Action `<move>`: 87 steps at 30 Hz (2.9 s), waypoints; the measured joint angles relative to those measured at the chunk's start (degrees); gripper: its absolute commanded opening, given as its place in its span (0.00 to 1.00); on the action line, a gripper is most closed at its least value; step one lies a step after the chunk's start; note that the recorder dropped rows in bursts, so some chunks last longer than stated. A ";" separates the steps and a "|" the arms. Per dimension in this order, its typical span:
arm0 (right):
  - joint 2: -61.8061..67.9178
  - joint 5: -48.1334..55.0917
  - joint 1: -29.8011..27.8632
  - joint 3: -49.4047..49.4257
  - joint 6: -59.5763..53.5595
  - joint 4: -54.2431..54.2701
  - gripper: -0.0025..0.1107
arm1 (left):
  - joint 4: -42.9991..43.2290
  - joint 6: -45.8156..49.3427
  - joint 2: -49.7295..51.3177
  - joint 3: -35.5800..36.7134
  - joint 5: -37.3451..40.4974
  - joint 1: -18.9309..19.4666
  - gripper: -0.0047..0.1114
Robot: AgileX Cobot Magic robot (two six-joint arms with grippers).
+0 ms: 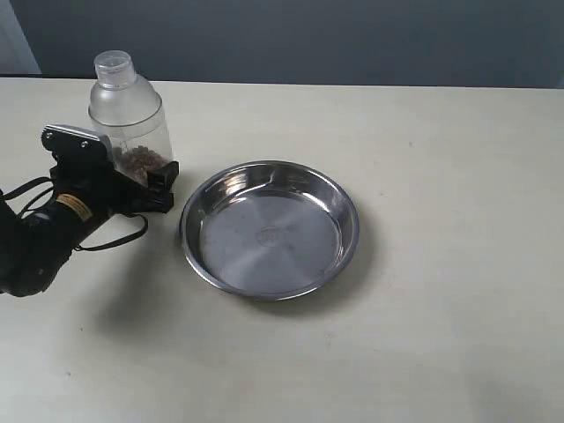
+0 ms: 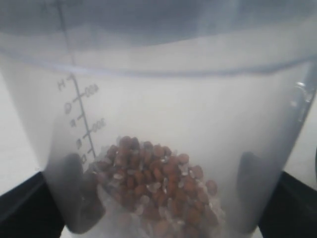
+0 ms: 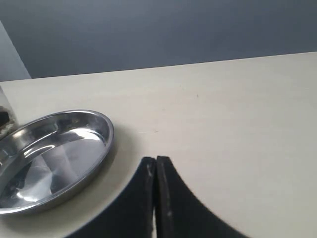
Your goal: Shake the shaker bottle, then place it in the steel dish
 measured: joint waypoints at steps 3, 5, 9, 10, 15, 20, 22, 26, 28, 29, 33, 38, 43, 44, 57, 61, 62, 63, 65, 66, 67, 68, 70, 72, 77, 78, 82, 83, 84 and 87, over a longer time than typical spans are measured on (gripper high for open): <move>0.00 0.00 0.00 0.00 0.00 0.00 0.02 | 0.00 0.00 0.00 0.00 0.00 0.00 0.40; 0.00 0.00 0.00 0.00 0.00 0.00 0.02 | 0.14 0.00 0.00 0.00 0.00 0.00 0.38; 0.00 0.00 0.00 0.00 0.00 0.00 0.02 | 3.90 0.00 0.00 0.00 -0.11 0.00 0.76; 0.00 0.00 0.00 0.00 0.00 0.00 0.02 | 4.62 -0.29 0.00 0.00 -0.11 0.00 0.80; 0.00 0.00 0.00 0.00 0.00 0.00 0.02 | 4.84 -2.16 0.00 0.00 -0.11 0.00 0.78; 0.00 0.00 0.00 0.00 0.00 0.00 0.02 | 4.08 -2.84 0.00 0.00 -0.11 0.00 0.78; 0.00 0.00 0.00 0.00 0.00 0.00 0.02 | 4.08 -3.00 0.00 0.00 -0.11 0.00 0.78; 0.00 0.00 0.00 0.00 0.00 0.00 0.02 | 4.53 -3.41 0.00 0.00 -0.11 0.00 0.78; 0.00 0.00 0.00 0.00 0.00 0.00 0.02 | 4.75 -3.41 -0.57 0.00 -0.01 0.00 0.78; 0.00 0.00 0.00 0.00 0.00 0.00 0.02 | 5.03 -3.41 -1.01 0.00 0.10 0.00 0.78; 0.00 0.00 0.00 0.00 -0.10 0.00 0.02 | 5.88 -3.52 -2.65 0.00 0.10 0.00 0.78; 0.00 0.00 0.00 0.00 -0.10 0.00 0.02 | 5.65 -3.52 -3.25 0.00 0.10 0.00 0.78; 0.00 0.00 0.00 0.00 -0.10 0.00 0.02 | 4.29 -3.04 -3.38 0.00 0.10 0.00 0.78; 0.00 0.00 0.00 0.00 -0.10 0.00 0.02 | 4.16 -3.04 -3.38 0.00 0.10 0.00 0.78; 0.00 0.00 0.00 0.00 -0.21 0.00 0.02 | 4.16 -2.93 -3.38 0.00 0.10 0.00 0.07; 0.00 0.00 0.00 0.00 -0.21 0.00 0.02 | 3.94 -5.40 -3.38 0.00 -0.01 0.00 0.05; 0.00 0.00 0.00 0.00 -0.21 0.00 0.02 | 3.42 -6.89 -3.38 0.00 -0.12 0.00 0.04; 0.00 0.00 0.00 0.00 -0.21 0.00 0.02 | 3.22 -7.79 -3.47 0.00 -0.12 0.00 0.04; 0.00 0.00 0.00 0.00 -0.21 0.00 0.02 | 2.88 -9.18 -3.47 0.00 -0.21 0.00 0.04; 0.00 0.00 0.00 0.00 -0.09 0.00 0.02 | 2.88 -9.41 -3.47 0.00 -0.23 0.00 0.04; 0.00 0.00 0.00 0.00 -0.09 0.00 0.02 | 3.04 -9.88 -3.47 0.00 -0.33 0.00 0.04; 0.00 0.00 0.00 0.00 -0.09 0.00 0.02 | 3.15 -10.11 -3.59 0.00 -0.23 0.00 0.04; 0.00 0.00 0.00 0.00 -0.09 0.00 0.02 | 4.00 -10.65 -4.24 0.00 0.63 0.00 0.04; 0.00 0.00 0.00 0.00 -0.09 0.00 0.02 | 4.65 -10.71 -4.87 0.00 1.61 0.00 0.04; 0.00 0.00 0.00 0.00 -0.09 0.00 0.02 | 5.68 -10.27 -8.54 0.10 2.37 0.00 0.04; 0.00 0.00 0.00 0.00 -0.09 0.00 0.02 | 5.84 -10.18 -9.47 0.10 2.37 0.00 0.04; 0.00 0.00 0.00 0.00 -0.09 0.00 0.02 | 7.25 -10.12 -13.04 0.70 2.37 0.00 0.04; 0.00 0.00 0.00 0.00 -0.09 0.00 0.02 | 7.78 -10.01 -14.11 1.31 2.37 0.00 0.04; 0.00 0.00 0.00 0.00 -0.09 0.00 0.02 | 8.38 -9.88 -15.27 1.95 2.37 0.00 0.04; 0.00 0.00 0.00 0.00 -0.09 0.00 0.02 | 9.82 -8.00 -19.15 4.70 2.37 0.00 0.04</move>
